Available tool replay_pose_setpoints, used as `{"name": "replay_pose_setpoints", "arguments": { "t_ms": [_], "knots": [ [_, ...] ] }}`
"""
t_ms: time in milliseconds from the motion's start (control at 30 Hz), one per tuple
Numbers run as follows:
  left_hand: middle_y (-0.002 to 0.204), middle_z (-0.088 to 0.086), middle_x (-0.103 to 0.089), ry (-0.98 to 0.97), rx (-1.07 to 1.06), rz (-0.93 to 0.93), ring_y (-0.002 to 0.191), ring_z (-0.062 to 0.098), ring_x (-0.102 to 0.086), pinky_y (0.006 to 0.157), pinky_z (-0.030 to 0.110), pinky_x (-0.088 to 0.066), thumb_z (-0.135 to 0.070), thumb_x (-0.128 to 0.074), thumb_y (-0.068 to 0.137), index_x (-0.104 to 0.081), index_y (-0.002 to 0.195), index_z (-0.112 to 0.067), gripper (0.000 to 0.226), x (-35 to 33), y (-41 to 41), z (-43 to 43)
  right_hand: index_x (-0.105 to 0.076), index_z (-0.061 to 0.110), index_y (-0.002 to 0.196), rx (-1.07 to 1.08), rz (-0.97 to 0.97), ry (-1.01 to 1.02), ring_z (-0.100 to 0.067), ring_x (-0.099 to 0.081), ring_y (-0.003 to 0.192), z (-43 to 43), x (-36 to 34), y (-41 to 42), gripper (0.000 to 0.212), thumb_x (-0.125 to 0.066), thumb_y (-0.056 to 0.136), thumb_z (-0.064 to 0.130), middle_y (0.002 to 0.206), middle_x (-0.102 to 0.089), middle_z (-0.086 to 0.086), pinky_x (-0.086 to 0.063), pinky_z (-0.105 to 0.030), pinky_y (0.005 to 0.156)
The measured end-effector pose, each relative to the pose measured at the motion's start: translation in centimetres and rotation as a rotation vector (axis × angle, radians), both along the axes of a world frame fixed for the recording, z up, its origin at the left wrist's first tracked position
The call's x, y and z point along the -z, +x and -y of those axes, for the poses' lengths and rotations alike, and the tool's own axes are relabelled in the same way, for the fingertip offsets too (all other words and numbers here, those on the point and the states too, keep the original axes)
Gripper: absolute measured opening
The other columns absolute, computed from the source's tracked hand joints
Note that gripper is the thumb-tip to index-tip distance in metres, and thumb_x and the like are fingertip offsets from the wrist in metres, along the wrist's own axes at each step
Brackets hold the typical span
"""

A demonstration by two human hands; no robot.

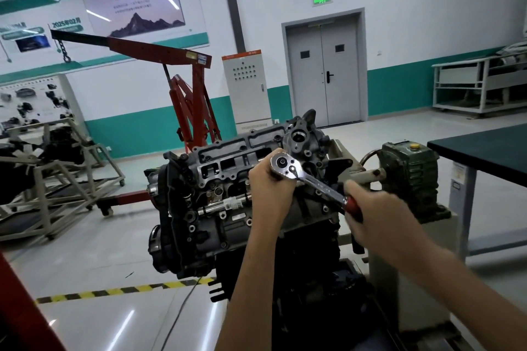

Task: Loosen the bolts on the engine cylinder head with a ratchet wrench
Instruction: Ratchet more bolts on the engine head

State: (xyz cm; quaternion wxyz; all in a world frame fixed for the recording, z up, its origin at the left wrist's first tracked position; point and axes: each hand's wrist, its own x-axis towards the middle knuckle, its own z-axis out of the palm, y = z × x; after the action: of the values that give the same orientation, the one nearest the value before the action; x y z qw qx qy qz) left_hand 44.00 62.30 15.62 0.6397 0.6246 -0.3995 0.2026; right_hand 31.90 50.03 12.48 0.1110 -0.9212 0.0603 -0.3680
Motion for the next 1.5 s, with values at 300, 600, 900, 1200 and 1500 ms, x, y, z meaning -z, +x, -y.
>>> {"name": "replay_pose_setpoints", "arguments": {
  "t_ms": [300,600,900,1200,1500],
  "knots": [
    [0.055,-0.013,-0.033,-0.048,0.015,-0.043,0.056,0.003,-0.028,0.052,0.022,-0.029,0.016,-0.053,0.082,-0.039,0.062,-0.018,0.043,0.1,0.0,0.7,-0.047,0.016,0.096,-0.159,0.069,0.552,-0.005,-0.045,0.045,-9.0,5.0,1.1,0.02,-0.058,0.08,0.014,0.054,-0.043,0.01,-0.039,-0.015,0.047],
    [0.046,-0.017,-0.041,0.093,0.017,-0.004,0.049,0.001,-0.032,0.05,0.018,-0.029,0.015,-0.059,0.077,-0.038,0.051,-0.027,0.053,-0.8,0.2,0.1,-0.055,0.013,0.093,0.036,-0.025,-0.213,-0.015,-0.051,0.045,3.3,-2.7,-0.1,0.02,-0.066,0.077,0.013,0.056,-0.046,0.009,-0.05,-0.032,0.047],
    [0.055,-0.017,-0.046,-0.042,0.003,-0.039,0.054,0.0,-0.037,0.055,0.017,-0.036,0.01,-0.058,0.082,-0.045,0.065,-0.027,0.044,0.1,-0.6,0.5,-0.049,0.009,0.098,-0.106,0.089,0.521,-0.007,-0.056,0.052,-8.4,4.8,0.3,0.025,-0.062,0.077,0.012,0.059,-0.054,0.002,-0.043,-0.015,0.05],
    [0.05,-0.012,-0.036,0.071,-0.02,-0.072,0.054,0.01,-0.031,0.054,0.03,-0.034,0.014,-0.049,0.079,-0.036,0.055,-0.021,0.045,-0.7,-0.2,-0.3,-0.048,0.015,0.096,-0.106,-0.022,0.187,-0.025,-0.057,0.053,-3.1,2.2,-0.8,0.023,-0.059,0.076,0.012,0.057,-0.05,0.002,-0.043,-0.024,0.051],
    [0.047,-0.015,-0.041,0.075,0.002,-0.014,0.049,0.001,-0.032,0.05,0.016,-0.028,0.011,-0.058,0.077,-0.038,0.054,-0.027,0.049,-0.8,-0.3,-0.7,-0.047,0.016,0.096,0.026,-0.035,-0.104,-0.017,-0.054,0.051,1.5,-1.2,0.0,0.021,-0.06,0.081,0.014,0.059,-0.05,0.006,-0.051,-0.031,0.053]
  ]
}}
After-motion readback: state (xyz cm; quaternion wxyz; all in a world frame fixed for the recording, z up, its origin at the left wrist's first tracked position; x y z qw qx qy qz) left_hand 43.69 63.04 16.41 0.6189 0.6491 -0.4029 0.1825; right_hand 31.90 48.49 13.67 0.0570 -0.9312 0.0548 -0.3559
